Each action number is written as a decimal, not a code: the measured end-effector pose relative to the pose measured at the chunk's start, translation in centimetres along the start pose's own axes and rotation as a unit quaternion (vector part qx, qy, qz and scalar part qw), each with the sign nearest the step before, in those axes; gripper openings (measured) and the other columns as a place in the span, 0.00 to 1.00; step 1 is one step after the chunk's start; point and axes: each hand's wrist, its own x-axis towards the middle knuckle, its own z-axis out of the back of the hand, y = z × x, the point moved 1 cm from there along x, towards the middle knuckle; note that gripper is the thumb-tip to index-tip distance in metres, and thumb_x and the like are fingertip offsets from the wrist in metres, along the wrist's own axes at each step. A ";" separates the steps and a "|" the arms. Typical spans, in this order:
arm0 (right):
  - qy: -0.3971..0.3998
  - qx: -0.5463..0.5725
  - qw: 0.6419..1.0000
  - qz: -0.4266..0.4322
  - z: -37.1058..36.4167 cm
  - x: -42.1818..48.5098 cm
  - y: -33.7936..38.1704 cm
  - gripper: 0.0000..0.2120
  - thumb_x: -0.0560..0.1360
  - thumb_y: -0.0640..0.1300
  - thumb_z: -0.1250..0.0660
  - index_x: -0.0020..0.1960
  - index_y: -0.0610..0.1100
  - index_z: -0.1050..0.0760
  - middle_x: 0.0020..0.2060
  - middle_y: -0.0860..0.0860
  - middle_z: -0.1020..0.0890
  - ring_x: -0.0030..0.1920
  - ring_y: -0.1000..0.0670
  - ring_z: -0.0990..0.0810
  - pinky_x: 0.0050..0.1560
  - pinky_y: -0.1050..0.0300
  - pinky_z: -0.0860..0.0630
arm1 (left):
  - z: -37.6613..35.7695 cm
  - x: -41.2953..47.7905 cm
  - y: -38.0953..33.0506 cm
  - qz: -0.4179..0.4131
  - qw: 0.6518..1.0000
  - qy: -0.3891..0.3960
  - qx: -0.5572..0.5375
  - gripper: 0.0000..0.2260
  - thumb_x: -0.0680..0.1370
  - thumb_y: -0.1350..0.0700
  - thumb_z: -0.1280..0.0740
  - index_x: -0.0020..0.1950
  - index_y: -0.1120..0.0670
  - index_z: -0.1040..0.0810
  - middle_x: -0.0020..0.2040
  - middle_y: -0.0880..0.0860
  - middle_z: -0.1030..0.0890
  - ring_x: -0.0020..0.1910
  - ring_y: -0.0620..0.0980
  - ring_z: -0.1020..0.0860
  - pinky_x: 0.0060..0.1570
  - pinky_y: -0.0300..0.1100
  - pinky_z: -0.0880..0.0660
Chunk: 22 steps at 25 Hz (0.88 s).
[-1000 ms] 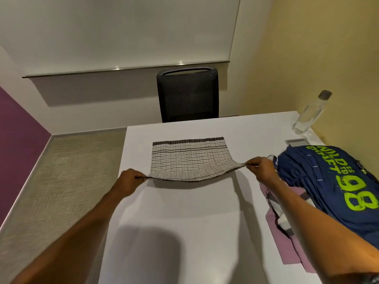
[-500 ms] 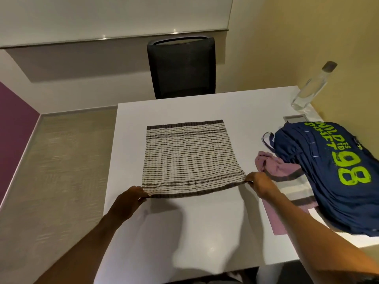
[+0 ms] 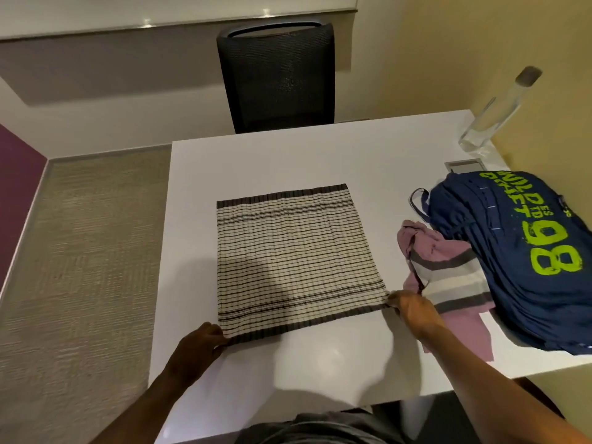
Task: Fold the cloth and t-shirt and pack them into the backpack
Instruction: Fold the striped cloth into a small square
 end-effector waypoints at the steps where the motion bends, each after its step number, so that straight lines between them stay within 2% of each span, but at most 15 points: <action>1: -0.015 0.025 1.000 0.009 -0.2 -0.9 -0.1 0.11 0.83 0.40 0.38 0.58 0.43 0.17 0.54 0.52 0.18 0.53 0.50 0.21 0.60 0.49 0.24 | -0.5 -0.4 -0.1 -0.010 1.000 -0.002 0.001 0.14 0.66 0.55 0.15 0.48 0.47 0.12 0.45 0.45 0.15 0.40 0.42 0.17 0.38 0.22 0.32; 2: -0.030 0.037 0.999 0.007 -0.7 -1.6 -0.4 0.11 0.82 0.38 0.36 0.57 0.42 0.16 0.54 0.51 0.18 0.55 0.49 0.22 0.61 0.48 0.25 | -0.9 -0.8 -0.2 -0.014 1.000 0.002 0.000 0.14 0.65 0.55 0.14 0.48 0.47 0.12 0.44 0.45 0.15 0.39 0.42 0.17 0.38 0.22 0.34; 3: -0.048 0.052 0.997 0.014 -1.1 -2.2 -0.6 0.09 0.80 0.37 0.33 0.55 0.43 0.15 0.52 0.49 0.17 0.54 0.47 0.20 0.59 0.48 0.24 | -1.3 -1.1 -0.2 -0.018 1.000 0.006 -0.004 0.15 0.64 0.54 0.14 0.47 0.46 0.12 0.43 0.44 0.15 0.39 0.42 0.18 0.38 0.24 0.34; 4: -0.054 0.021 0.998 0.039 -1.6 -2.8 -0.8 0.07 0.77 0.36 0.28 0.53 0.45 0.15 0.50 0.49 0.16 0.52 0.45 0.18 0.54 0.48 0.21 | -1.7 -1.5 -0.2 -0.021 1.000 0.014 -0.007 0.15 0.64 0.54 0.14 0.47 0.46 0.12 0.43 0.44 0.15 0.39 0.42 0.18 0.39 0.25 0.33; 6: -0.057 -0.029 0.992 0.109 -2.0 -3.8 -0.8 0.10 0.72 0.43 0.22 0.51 0.50 0.16 0.48 0.51 0.17 0.46 0.48 0.17 0.47 0.53 0.19 | -2.2 -1.7 -0.6 -0.044 0.999 0.014 0.001 0.11 0.68 0.50 0.17 0.48 0.44 0.13 0.44 0.42 0.15 0.41 0.41 0.18 0.42 0.29 0.31; 7: -0.039 -0.049 0.989 0.135 -1.8 -4.4 -0.3 0.09 0.72 0.50 0.23 0.52 0.52 0.17 0.49 0.53 0.17 0.47 0.50 0.17 0.48 0.54 0.20 | -2.2 -1.6 -0.9 -0.060 0.998 0.009 0.015 0.06 0.74 0.47 0.22 0.49 0.43 0.14 0.45 0.41 0.16 0.43 0.41 0.18 0.44 0.30 0.31; 8: -0.042 -0.054 0.987 0.146 -1.3 -4.6 0.2 0.10 0.75 0.56 0.27 0.54 0.54 0.18 0.51 0.54 0.17 0.49 0.51 0.18 0.51 0.54 0.21 | -2.2 -1.2 -1.3 -0.070 0.997 0.003 0.020 0.06 0.79 0.44 0.30 0.48 0.43 0.15 0.45 0.40 0.16 0.45 0.41 0.19 0.45 0.31 0.30; 10: -0.063 -0.054 0.986 0.148 -0.4 -3.7 1.7 0.16 0.80 0.62 0.38 0.56 0.53 0.19 0.54 0.53 0.17 0.52 0.50 0.19 0.55 0.51 0.22 | -2.6 0.5 -2.2 -0.083 0.996 -0.022 0.038 0.20 0.85 0.41 0.46 0.48 0.45 0.16 0.47 0.42 0.16 0.48 0.44 0.19 0.49 0.37 0.24; 12: -0.088 -0.048 0.987 0.129 0.1 -1.6 4.5 0.25 0.83 0.64 0.48 0.60 0.49 0.20 0.59 0.49 0.17 0.58 0.47 0.20 0.63 0.48 0.23 | -2.2 3.7 -4.0 -0.079 0.994 -0.062 0.032 0.25 0.87 0.43 0.52 0.54 0.49 0.16 0.54 0.48 0.15 0.54 0.49 0.18 0.57 0.44 0.21; 14: -0.087 -0.023 0.990 0.113 -0.3 1.5 8.4 0.30 0.85 0.62 0.52 0.70 0.44 0.24 0.69 0.45 0.21 0.69 0.43 0.24 0.74 0.46 0.31 | -2.2 8.1 -6.1 -0.043 0.995 -0.087 -0.001 0.21 0.87 0.47 0.47 0.66 0.55 0.18 0.65 0.54 0.18 0.65 0.54 0.20 0.67 0.49 0.25; 16: -0.080 -0.015 0.989 0.124 -1.3 4.6 12.3 0.30 0.86 0.59 0.52 0.80 0.41 0.35 0.79 0.44 0.32 0.80 0.43 0.36 0.82 0.47 0.44 | -2.3 12.7 -8.2 -0.011 0.995 -0.098 -0.002 0.20 0.86 0.52 0.40 0.76 0.58 0.27 0.76 0.58 0.27 0.76 0.57 0.30 0.75 0.54 0.33; 18: -0.076 -0.008 0.988 0.136 -2.5 7.3 16.0 0.31 0.87 0.57 0.51 0.84 0.41 0.45 0.83 0.44 0.43 0.84 0.45 0.47 0.83 0.46 0.50 | -2.4 16.5 -10.1 0.026 0.996 -0.089 -0.003 0.25 0.85 0.53 0.38 0.82 0.57 0.37 0.82 0.59 0.37 0.82 0.57 0.41 0.79 0.58 0.40; 22: -0.060 0.000 0.987 0.150 -4.2 10.8 20.3 0.32 0.87 0.57 0.51 0.85 0.43 0.54 0.84 0.47 0.53 0.84 0.47 0.57 0.84 0.44 0.56 | -2.9 20.8 -10.5 0.105 0.991 -0.084 -0.015 0.29 0.86 0.49 0.44 0.85 0.53 0.49 0.85 0.57 0.51 0.84 0.55 0.53 0.82 0.59 0.50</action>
